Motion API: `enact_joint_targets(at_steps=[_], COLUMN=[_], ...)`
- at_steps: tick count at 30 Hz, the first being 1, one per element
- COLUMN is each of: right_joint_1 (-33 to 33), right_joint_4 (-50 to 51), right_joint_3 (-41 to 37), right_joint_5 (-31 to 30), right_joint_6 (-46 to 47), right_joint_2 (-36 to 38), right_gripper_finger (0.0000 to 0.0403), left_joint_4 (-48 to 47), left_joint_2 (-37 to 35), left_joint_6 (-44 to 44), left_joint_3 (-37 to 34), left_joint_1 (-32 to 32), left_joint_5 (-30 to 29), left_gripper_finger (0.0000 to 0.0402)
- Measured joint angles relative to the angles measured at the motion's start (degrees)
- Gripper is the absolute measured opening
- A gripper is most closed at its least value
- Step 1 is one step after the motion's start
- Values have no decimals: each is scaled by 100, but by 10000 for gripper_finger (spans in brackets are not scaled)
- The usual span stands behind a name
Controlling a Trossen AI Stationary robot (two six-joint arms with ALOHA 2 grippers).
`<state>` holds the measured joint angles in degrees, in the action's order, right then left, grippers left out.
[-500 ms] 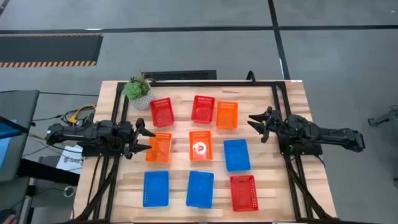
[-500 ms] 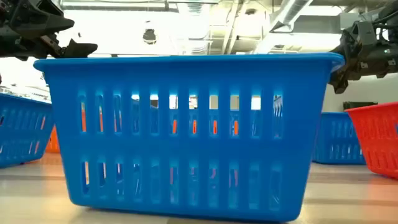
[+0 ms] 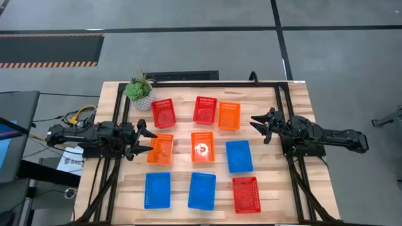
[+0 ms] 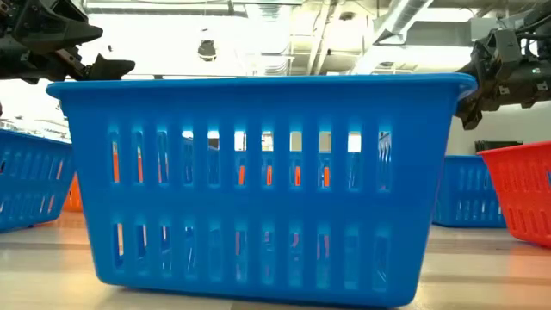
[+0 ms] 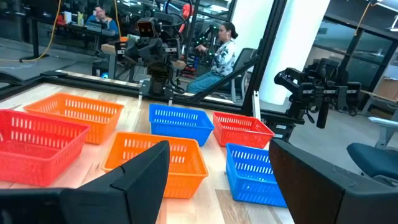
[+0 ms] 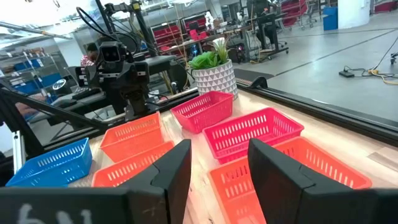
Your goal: Stack baskets by color
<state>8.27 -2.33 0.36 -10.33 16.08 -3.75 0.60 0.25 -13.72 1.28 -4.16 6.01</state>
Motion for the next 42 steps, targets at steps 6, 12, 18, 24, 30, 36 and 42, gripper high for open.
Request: enact_joint_targets(at_steps=[6, 12, 18, 24, 30, 36, 42], right_joint_1=[0, 0, -2, -1, 0, -1, 0], right_joint_4=[0, 0, 0, 0, 0, 0, 0], right_joint_3=[0, 0, 0, 0, 0, 0, 0], right_joint_5=[0, 0, 0, 0, 0, 0, 0], right_joint_6=[0, 0, 0, 0, 0, 0, 0], right_joint_2=[1, 2, 2, 1, 2, 2, 2], right_gripper_finger=[185, 181, 182, 185, 181, 182, 185], left_joint_4=[0, 0, 0, 0, 0, 0, 4], left_joint_2=[2, 0, 1, 0, 1, 0, 0], left_joint_6=[0, 0, 0, 0, 0, -12, -763], left_joint_3=[0, 0, 0, 0, 0, 0, 0], left_joint_1=[0, 2, 0, 2, 1, 1, 0], left_joint_5=[-1, -1, -1, -1, -1, 0, -1], left_gripper_finger=[263, 263, 263, 263, 263, 263, 263])
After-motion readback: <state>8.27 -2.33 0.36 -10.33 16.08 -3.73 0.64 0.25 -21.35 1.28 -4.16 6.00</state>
